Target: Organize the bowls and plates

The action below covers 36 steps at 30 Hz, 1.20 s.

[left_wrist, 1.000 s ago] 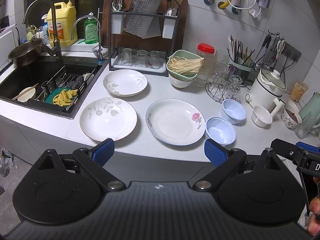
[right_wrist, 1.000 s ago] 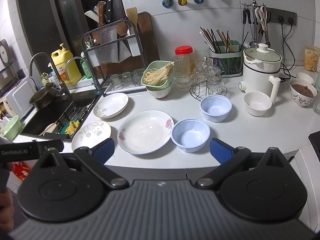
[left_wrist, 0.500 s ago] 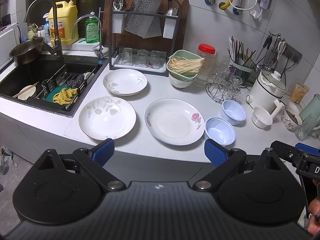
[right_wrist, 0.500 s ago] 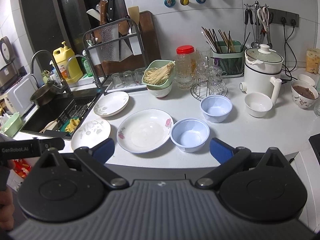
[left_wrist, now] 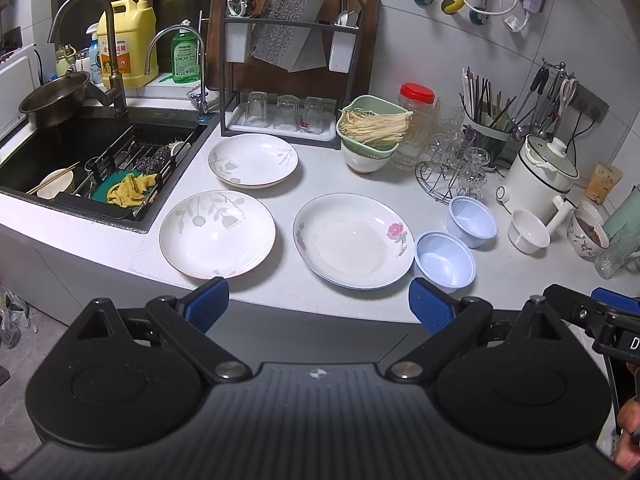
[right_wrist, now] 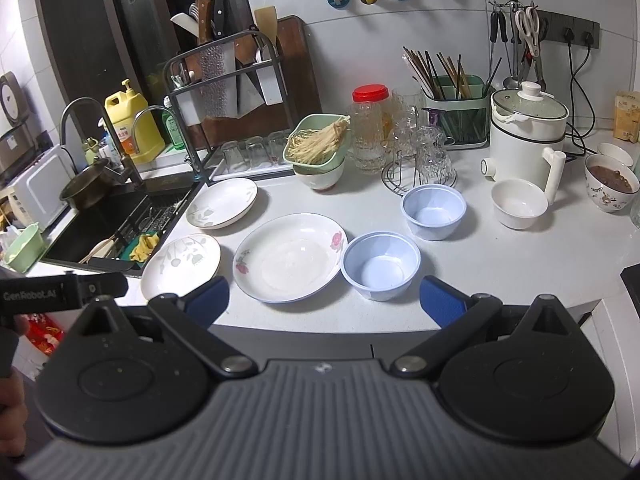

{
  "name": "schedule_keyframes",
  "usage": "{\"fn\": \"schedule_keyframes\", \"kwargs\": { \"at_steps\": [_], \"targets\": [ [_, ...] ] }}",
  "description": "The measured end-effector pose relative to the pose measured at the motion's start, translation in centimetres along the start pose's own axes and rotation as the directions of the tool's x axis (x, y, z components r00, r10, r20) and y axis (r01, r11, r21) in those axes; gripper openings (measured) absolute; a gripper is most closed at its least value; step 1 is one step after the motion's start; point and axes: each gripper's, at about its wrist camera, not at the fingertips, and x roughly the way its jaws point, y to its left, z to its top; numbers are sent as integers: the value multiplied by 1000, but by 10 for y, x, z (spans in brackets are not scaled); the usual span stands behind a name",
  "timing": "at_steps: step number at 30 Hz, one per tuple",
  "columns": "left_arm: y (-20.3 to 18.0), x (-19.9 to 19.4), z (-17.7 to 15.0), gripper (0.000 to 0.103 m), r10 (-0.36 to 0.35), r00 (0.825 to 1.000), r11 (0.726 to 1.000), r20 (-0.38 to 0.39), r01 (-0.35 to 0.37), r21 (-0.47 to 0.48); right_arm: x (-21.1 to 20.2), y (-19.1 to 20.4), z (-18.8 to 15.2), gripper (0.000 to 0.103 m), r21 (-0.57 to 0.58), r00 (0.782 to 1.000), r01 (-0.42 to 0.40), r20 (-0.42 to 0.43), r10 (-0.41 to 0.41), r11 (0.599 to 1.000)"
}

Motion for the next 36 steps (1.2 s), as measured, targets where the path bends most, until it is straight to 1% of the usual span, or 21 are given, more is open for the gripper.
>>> {"fn": "schedule_keyframes", "kwargs": {
  "at_steps": [13,20,32,36],
  "targets": [
    [-2,8,2,98,10,1000,1000,-14,-10,1,7,-5,2,103,3,1000,-6,-21,7,1000],
    [-2,10,-1,98,19,999,1000,-32,-19,-17,10,-8,0,103,6,1000,-13,-27,13,1000],
    [-14,15,-12,98,52,996,998,-67,-55,-35,17,-24,-5,103,-1,996,-37,-77,37,999],
    [-20,19,-16,98,68,994,996,-82,-73,-52,19,-31,-9,103,-7,993,-65,-102,64,998]
  ]
}}
